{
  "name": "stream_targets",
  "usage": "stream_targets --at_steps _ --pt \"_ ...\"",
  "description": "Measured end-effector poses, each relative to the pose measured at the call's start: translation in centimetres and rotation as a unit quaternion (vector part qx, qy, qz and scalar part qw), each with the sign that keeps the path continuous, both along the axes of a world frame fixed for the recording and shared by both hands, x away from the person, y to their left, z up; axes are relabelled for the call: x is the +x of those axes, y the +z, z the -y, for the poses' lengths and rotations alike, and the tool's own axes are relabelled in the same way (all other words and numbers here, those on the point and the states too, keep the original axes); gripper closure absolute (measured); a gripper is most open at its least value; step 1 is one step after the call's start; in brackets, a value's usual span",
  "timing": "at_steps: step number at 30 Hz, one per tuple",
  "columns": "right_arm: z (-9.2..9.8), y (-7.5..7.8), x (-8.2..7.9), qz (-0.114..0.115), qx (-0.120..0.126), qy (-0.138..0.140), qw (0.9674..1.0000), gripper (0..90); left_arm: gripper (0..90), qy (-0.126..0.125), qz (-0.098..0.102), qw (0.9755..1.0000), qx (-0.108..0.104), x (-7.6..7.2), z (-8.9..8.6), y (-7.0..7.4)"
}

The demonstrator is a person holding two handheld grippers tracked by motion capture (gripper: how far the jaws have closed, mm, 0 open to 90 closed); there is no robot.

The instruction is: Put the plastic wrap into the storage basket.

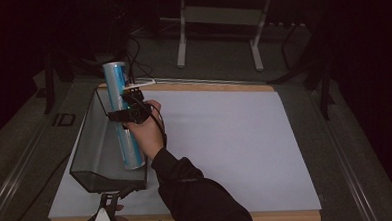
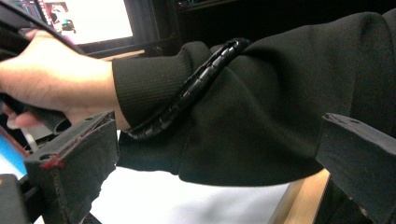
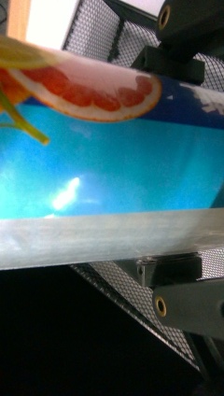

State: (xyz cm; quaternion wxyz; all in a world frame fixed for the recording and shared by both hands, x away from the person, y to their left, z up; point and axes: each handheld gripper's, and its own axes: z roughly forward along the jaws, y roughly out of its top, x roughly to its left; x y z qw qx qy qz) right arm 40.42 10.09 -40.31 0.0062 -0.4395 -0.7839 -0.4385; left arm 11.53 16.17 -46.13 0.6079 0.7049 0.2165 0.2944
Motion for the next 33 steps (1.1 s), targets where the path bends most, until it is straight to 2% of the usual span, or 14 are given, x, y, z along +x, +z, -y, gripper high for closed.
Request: stream_targets --at_steps 2,4,11,16,26,33 --pt "-0.1 -0.7 0.0 -0.017 0.005 -0.003 0.9998 31.5 0.6 0.0 -0.001 1.0 0.003 0.1 0.0 0.0" --pt "-0.1 -1.0 -0.1 -0.02 0.004 -0.004 0.9998 31.5 0.6 0.001 -0.005 1.0 0.004 0.1 0.0 -0.1" --pt "-0.3 -2.9 -0.6 -0.043 -0.016 -0.029 0.9985 31.5 0.6 0.001 -0.006 1.0 0.003 0.1 0.1 -0.1" --pt "-0.1 -3.5 -0.9 -0.047 -0.03 -0.041 0.9976 31.5 0.6 0.003 -0.005 1.0 0.005 0.1 0.1 -0.1" --pt "0.3 -4.3 0.1 -0.07 -0.029 -0.062 0.9952 31.2 0.6 0.006 -0.011 0.9999 0.009 0.2 0.1 -0.1" --pt "-0.3 -4.7 0.9 -0.089 -0.046 -0.061 0.9931 31.0 0.6 0.004 -0.018 0.9998 0.006 0.4 0.0 -0.2"
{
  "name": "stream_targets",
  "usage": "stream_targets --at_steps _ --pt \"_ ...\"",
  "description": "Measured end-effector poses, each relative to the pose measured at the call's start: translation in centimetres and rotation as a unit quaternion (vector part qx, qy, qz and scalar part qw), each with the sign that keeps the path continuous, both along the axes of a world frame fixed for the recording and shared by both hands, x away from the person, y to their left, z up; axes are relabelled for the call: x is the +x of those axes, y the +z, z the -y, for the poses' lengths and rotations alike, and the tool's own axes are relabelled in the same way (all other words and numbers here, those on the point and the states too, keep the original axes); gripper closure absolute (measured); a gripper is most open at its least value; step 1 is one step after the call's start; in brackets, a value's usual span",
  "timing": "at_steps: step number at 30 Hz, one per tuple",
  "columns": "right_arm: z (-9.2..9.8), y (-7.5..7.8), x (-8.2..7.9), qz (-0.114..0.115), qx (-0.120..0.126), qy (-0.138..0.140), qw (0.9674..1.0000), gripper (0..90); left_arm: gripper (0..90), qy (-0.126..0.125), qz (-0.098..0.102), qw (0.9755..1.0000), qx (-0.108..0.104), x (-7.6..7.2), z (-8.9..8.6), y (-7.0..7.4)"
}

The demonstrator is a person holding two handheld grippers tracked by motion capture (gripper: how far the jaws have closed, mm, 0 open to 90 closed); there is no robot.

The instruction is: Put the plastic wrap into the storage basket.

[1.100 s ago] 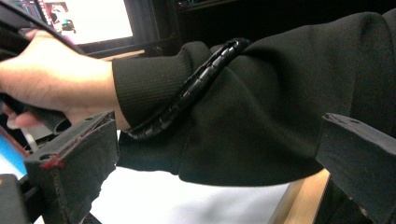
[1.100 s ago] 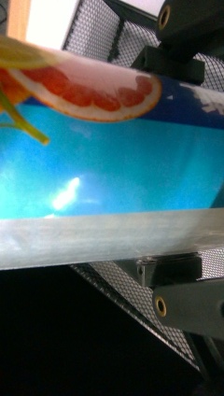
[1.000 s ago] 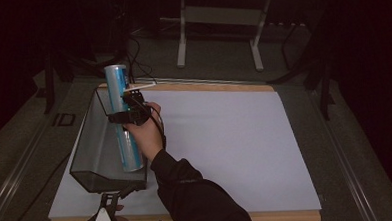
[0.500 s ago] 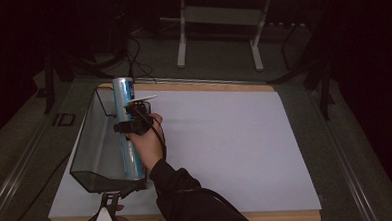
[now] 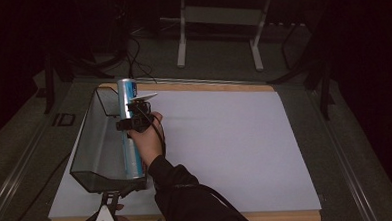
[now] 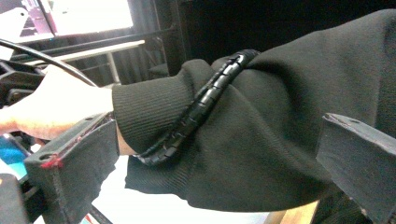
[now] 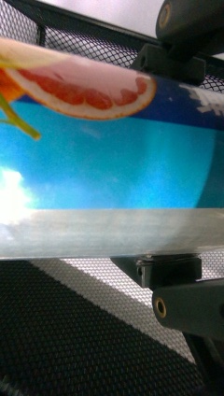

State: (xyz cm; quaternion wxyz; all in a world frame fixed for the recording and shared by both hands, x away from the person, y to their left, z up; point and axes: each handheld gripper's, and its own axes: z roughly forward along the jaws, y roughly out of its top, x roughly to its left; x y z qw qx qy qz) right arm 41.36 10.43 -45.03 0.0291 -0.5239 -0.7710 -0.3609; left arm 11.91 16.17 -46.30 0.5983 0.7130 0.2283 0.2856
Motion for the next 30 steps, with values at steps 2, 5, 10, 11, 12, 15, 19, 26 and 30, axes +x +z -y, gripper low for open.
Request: stream_targets --at_steps 2,5,10,11,12,15,19,26,30 --pt "-0.1 -0.2 0.2 -0.004 -0.002 -0.004 1.0 30.9 0.6 -0.001 0.0 1.0 0.0 0.0 0.0 0.0" --pt "-0.2 -0.5 0.5 -0.006 -0.007 -0.007 0.9999 30.6 0.6 -0.001 -0.001 1.0 0.0 0.0 0.0 0.0" --pt "-0.6 -0.9 0.6 -0.003 -0.019 -0.008 0.9998 30.2 0.6 -0.002 -0.001 1.0 0.0 0.0 0.0 0.0" --pt "-0.7 -1.1 0.6 -0.003 -0.02 -0.008 0.9998 30.1 0.6 -0.003 -0.002 1.0 -0.001 0.0 -0.1 0.0" --pt "-0.9 -1.2 0.6 -0.006 -0.024 -0.008 0.9997 30.1 0.6 -0.003 -0.002 1.0 -0.003 0.1 -0.1 0.0" --pt "-1.0 -1.5 0.7 -0.006 -0.03 -0.008 0.9995 29.9 0.6 -0.003 -0.003 1.0 -0.003 0.1 -0.1 0.0" --pt "-1.1 -2.0 0.8 -0.007 -0.031 -0.012 0.9994 29.7 0.6 -0.004 -0.002 1.0 -0.001 0.0 -0.1 0.0" --pt "-1.1 -2.2 1.0 -0.005 -0.036 -0.004 0.9993 28.7 0.6 -0.006 -0.004 1.0 -0.001 0.1 -0.1 0.0" --pt "-1.3 -1.9 1.0 0.011 -0.058 0.01 0.9982 26.9 0.6 -0.007 -0.004 1.0 0.0 0.1 0.0 0.0"
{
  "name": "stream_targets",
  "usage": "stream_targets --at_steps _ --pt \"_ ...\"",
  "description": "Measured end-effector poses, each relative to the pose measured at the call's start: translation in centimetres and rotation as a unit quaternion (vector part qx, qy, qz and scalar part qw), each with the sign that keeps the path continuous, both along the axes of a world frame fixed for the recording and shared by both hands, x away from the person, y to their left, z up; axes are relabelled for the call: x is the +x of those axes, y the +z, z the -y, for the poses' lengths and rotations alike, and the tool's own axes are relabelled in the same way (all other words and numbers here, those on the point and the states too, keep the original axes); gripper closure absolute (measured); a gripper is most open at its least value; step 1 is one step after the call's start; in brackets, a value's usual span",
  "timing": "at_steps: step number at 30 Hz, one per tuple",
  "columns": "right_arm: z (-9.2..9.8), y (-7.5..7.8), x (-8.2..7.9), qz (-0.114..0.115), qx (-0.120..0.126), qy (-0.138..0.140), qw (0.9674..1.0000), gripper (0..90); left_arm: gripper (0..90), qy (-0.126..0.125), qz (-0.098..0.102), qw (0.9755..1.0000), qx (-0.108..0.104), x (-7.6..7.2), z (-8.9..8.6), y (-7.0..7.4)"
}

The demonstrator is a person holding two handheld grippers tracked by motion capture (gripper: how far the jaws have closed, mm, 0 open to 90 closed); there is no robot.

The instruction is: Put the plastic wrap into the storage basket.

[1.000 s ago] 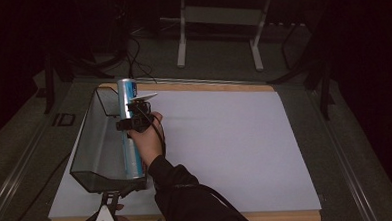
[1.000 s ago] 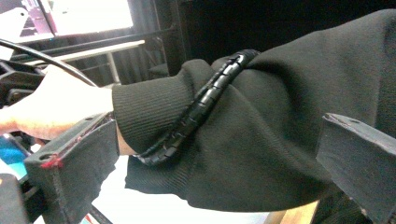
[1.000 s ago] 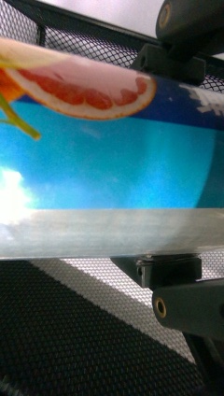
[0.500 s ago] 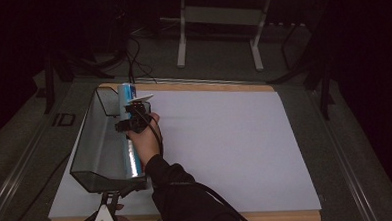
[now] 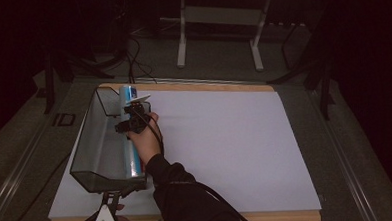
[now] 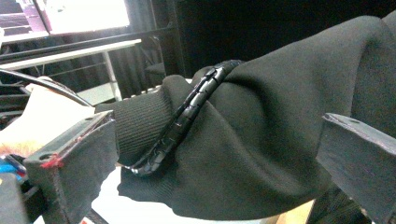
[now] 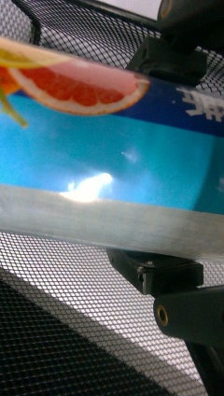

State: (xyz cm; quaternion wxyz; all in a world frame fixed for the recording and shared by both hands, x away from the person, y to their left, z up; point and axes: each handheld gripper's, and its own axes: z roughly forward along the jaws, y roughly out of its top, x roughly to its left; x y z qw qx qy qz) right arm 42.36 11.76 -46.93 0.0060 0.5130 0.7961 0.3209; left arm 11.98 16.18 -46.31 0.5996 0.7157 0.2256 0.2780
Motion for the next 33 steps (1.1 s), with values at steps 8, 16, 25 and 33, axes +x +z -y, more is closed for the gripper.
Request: stream_targets --at_steps 8,16,25,33 --pt "0.8 0.3 -0.1 0.027 0.003 0.016 0.9995 20.1 0.6 -0.002 -0.002 1.0 0.002 0.0 0.0 0.0" --pt "2.4 2.0 -0.5 0.073 -0.006 0.038 0.9966 13.5 0.6 -0.002 -0.004 1.0 0.002 0.1 0.1 -0.1" --pt "5.0 4.1 -1.4 0.104 0.01 0.064 0.9924 13.4 0.6 -0.002 -0.007 1.0 0.003 0.2 0.2 -0.1" --pt "7.1 5.5 -2.4 0.13 0.022 0.075 0.9884 13.3 0.6 -0.002 -0.008 0.9999 0.005 0.2 0.3 -0.2"
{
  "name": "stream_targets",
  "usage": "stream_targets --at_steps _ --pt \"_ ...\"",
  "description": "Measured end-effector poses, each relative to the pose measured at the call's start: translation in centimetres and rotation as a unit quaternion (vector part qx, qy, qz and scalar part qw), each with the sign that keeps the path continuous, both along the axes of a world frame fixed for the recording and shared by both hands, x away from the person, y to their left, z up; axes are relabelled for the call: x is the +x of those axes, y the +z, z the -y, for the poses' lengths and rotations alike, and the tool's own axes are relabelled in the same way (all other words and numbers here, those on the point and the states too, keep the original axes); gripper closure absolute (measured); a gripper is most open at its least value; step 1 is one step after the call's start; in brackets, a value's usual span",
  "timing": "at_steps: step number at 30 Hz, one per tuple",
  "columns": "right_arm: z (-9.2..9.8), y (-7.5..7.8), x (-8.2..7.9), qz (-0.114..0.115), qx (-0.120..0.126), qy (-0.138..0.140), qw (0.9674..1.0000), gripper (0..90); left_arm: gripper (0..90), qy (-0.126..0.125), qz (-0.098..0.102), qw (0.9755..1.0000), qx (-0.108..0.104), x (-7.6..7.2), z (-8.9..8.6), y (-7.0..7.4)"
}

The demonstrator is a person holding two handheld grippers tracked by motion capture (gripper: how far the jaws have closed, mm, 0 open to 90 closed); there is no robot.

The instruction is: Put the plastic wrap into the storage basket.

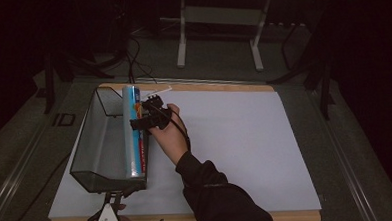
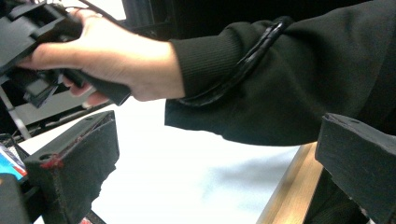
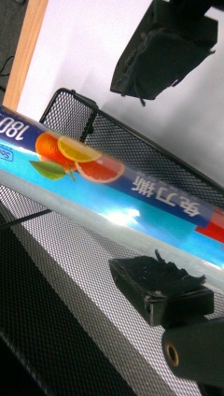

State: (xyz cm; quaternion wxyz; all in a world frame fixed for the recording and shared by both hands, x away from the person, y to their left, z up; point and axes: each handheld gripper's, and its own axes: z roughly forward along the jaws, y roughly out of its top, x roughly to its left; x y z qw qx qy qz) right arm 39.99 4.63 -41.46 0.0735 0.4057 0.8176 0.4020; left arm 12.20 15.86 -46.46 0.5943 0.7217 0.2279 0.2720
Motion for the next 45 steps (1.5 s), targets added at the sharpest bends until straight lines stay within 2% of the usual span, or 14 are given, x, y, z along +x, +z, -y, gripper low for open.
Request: stream_targets --at_steps 8,13,26,28,38,43,45 --pt "2.5 0.4 -1.2 0.015 0.01 0.02 0.9996 13.3 0.6 0.0 -0.001 1.0 0.002 0.1 0.1 0.0" --pt "4.2 0.2 -2.1 0.035 0.0 0.029 0.999 13.2 0.6 -0.002 -0.004 1.0 0.001 0.1 0.2 -0.1" --pt "9.1 -0.7 -4.2 0.06 -0.01 0.043 0.9972 12.6 0.6 -0.005 -0.006 1.0 0.005 0.2 0.4 -0.1" --pt "9.9 -0.9 -4.4 0.053 -0.012 0.047 0.9974 12.4 0.6 -0.005 -0.007 1.0 0.004 0.2 0.4 -0.2" --pt "13.1 -1.9 -6.3 0.06 -0.016 0.051 0.9968 12.4 0.6 -0.005 -0.006 0.9999 0.007 0.2 0.5 -0.2" --pt "14.7 -2.3 -7.2 0.071 -0.023 0.05 0.996 12.4 0.6 -0.006 -0.007 0.9999 0.007 0.2 0.5 -0.2" --pt "15.4 -2.6 -7.4 0.067 -0.021 0.05 0.9963 12.4 0.6 -0.006 -0.007 0.9999 0.008 0.2 0.6 -0.2"
